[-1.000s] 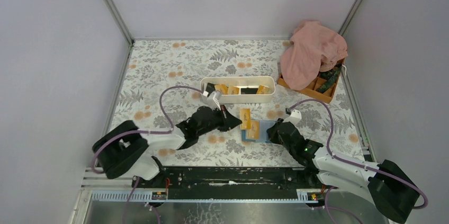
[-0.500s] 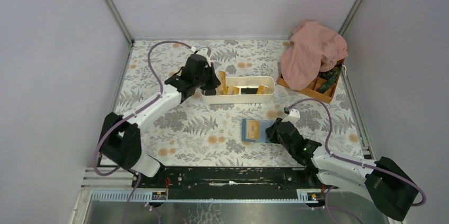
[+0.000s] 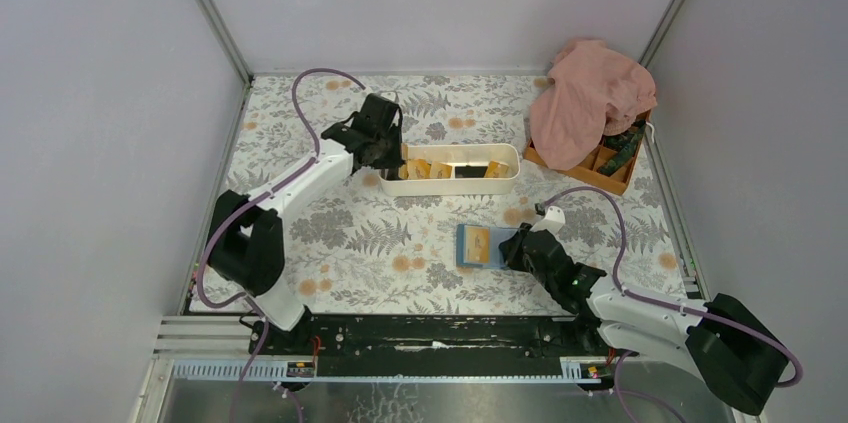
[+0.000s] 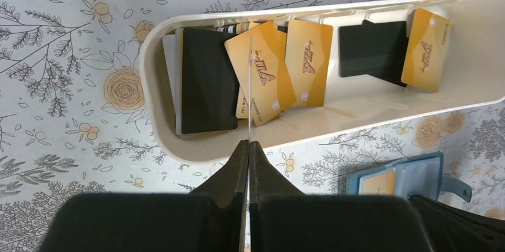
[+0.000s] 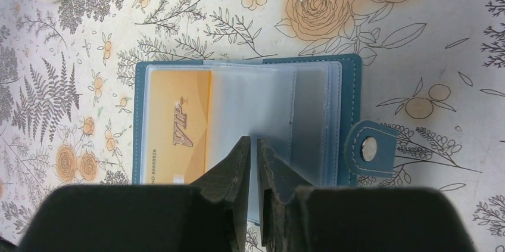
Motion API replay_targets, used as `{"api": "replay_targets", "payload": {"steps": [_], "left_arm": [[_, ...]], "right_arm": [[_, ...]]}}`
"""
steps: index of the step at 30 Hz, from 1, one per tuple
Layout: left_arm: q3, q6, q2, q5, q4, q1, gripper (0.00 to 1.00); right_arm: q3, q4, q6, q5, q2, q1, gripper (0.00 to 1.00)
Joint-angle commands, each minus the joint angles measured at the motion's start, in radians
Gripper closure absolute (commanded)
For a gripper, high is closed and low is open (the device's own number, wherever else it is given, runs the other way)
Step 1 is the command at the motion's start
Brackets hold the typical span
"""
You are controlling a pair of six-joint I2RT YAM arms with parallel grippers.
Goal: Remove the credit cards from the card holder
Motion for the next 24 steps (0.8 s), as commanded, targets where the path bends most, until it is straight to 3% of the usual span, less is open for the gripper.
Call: {"api": "replay_targets", "payload": {"steps": [1,8,16,24], "left_arm": [[0.036,0.031,0.038,0.004,-0.055,0.018,1.00],[0.119,0.045,0.144,0.077,-0.083,0.027,1.00],[0.144,0.045,0.215,0.064,-0.085,0.030,1.00],[0.122,0.024,0.196,-0.007,-0.046,0.030,0.70]], "right_arm": [[-0.013,-0.009,-0.009,-0.023,0.022,-0.001,0.84],[-0.016,-0.017,-0.009,-0.014,0.011,-0.001,0.84],[-0.017,-0.005,-0.011,-0.017,0.019,-0.002,0.84],[-0.013,-0.004,-0.013,-0.016,0.035,-0.001,0.83]]}}
